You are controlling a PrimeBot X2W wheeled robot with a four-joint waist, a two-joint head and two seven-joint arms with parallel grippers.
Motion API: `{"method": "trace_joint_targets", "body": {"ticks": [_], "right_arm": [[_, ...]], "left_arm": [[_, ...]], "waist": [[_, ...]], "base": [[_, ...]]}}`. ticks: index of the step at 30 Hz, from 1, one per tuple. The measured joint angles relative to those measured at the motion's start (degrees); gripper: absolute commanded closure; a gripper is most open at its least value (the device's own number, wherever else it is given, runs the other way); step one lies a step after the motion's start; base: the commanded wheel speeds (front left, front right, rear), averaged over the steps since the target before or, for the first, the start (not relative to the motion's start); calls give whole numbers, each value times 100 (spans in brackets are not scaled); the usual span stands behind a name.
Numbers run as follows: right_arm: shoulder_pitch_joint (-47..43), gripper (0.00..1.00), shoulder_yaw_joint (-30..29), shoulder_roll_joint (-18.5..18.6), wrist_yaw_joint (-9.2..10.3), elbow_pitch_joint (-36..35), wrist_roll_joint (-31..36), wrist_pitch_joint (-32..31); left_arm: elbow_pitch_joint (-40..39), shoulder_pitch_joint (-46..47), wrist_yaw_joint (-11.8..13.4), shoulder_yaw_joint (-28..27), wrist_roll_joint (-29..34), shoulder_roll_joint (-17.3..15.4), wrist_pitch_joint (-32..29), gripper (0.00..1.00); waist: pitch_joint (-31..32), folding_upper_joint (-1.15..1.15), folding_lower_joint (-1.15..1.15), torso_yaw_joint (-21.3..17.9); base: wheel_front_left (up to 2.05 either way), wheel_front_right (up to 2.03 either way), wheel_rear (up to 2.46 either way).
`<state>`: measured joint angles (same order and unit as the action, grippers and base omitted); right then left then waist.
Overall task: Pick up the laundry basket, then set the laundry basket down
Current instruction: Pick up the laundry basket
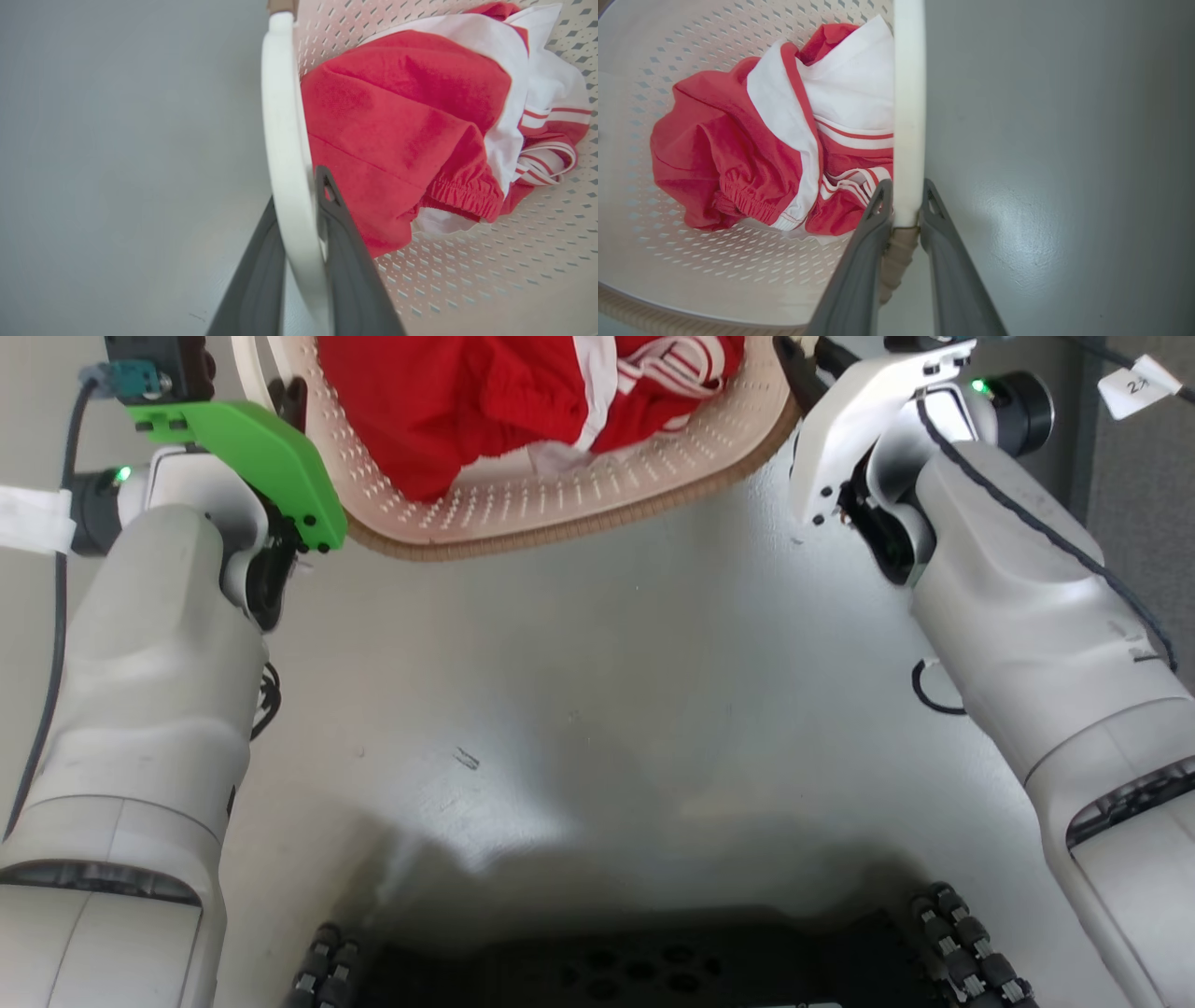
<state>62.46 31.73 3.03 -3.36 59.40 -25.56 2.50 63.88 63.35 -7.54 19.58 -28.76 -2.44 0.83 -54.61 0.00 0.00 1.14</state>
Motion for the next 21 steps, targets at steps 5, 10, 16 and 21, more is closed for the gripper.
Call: {"method": "trace_joint_targets", "body": {"ticks": [5, 10, 16, 21], "right_arm": [[-184, 100, 49, -27, -8, 93, -202, 48], [-389, 100, 90, -53, -16, 212, -356, 49], [-631, 100, 153, -100, -35, 326, -572, 48], [-859, 100, 190, -123, -85, 442, -705, 44]], "left_arm": [[147, -109, -1, 42, -141, 27, 4, 100], [291, -279, -1, 66, -248, 89, -30, 100], [459, -494, -2, 65, -370, 132, -130, 100], [598, -688, -3, 64, -521, 189, -190, 100]], "waist": [[200, 0, 0, -13], [432, 0, 0, -33], [746, 0, 0, -63], [1032, 0, 0, -83]], "base": [[0, 0, 0], [0, 0, 0], [0, 0, 0], [0, 0, 0]]}}
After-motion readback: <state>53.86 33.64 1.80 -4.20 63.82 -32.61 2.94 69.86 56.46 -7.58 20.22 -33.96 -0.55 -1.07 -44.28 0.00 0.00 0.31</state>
